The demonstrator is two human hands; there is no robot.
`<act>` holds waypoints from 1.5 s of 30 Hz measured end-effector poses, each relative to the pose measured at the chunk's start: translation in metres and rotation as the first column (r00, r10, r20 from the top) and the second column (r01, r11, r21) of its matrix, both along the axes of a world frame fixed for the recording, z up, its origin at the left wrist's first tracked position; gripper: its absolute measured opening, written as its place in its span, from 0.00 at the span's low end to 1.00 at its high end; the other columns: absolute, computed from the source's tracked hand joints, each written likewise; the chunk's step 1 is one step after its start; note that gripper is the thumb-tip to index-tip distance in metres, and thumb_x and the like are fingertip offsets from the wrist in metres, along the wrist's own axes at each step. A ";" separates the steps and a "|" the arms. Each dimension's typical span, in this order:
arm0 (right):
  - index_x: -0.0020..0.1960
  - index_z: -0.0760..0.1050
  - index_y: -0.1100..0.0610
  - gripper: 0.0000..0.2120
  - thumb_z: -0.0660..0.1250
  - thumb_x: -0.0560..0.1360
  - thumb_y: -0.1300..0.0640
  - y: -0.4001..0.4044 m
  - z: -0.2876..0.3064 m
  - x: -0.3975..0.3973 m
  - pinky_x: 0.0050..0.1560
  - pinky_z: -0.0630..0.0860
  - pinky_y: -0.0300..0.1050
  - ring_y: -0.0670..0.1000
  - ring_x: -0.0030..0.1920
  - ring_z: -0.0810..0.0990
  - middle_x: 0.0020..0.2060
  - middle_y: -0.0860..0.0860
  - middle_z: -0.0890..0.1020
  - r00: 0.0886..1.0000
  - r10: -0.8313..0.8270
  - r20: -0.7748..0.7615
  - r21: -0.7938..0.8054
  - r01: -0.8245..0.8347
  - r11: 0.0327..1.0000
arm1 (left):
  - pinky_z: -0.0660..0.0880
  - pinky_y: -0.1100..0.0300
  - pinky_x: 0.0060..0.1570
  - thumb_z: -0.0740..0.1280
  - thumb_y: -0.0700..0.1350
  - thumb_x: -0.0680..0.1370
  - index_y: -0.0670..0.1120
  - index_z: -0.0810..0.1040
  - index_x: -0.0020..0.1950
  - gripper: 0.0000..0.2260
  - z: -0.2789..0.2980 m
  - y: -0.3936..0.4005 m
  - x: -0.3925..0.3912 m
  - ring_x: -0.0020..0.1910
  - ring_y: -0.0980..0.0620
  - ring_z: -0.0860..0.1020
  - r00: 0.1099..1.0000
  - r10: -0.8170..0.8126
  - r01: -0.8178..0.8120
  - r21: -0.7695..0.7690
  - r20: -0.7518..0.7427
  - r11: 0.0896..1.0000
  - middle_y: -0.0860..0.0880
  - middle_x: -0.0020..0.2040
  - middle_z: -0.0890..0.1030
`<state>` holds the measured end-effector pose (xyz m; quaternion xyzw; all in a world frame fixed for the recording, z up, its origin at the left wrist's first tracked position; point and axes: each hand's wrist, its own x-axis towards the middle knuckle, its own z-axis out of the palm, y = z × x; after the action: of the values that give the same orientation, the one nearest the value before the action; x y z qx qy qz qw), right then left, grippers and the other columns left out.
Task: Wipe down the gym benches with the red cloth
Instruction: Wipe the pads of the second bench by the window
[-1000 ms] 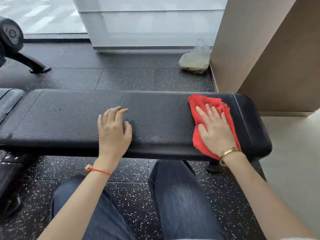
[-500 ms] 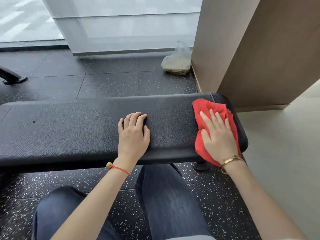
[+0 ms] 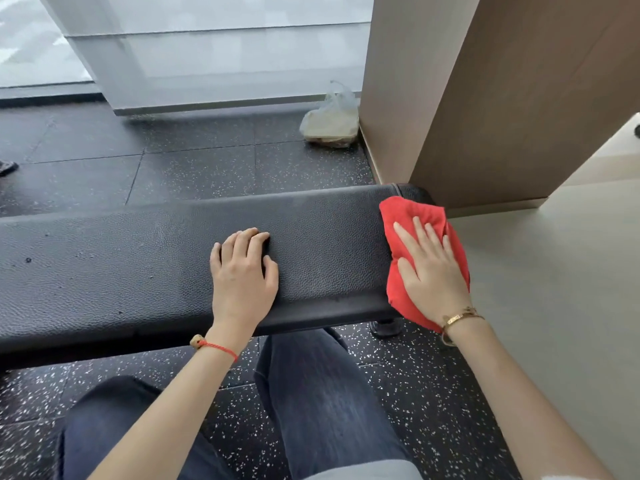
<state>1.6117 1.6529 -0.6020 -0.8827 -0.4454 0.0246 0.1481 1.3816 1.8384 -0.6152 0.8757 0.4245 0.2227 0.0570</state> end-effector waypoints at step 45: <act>0.78 0.50 0.46 0.27 0.52 0.81 0.51 0.285 0.023 -0.246 0.77 0.37 0.53 0.53 0.79 0.44 0.79 0.52 0.47 0.858 0.513 -0.022 -0.115 -0.512 0.851 | 0.62 0.45 0.72 0.65 0.43 0.76 0.45 0.78 0.63 0.15 0.003 0.140 -0.246 0.67 0.46 0.72 0.933 0.334 -0.335 -0.013 0.133 0.942 0.47 0.64 0.78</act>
<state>1.3655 1.9382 -0.5793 -0.7392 -0.6630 0.0852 0.0824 1.1353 1.9787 -0.6120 0.7743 0.5614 0.2890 0.0422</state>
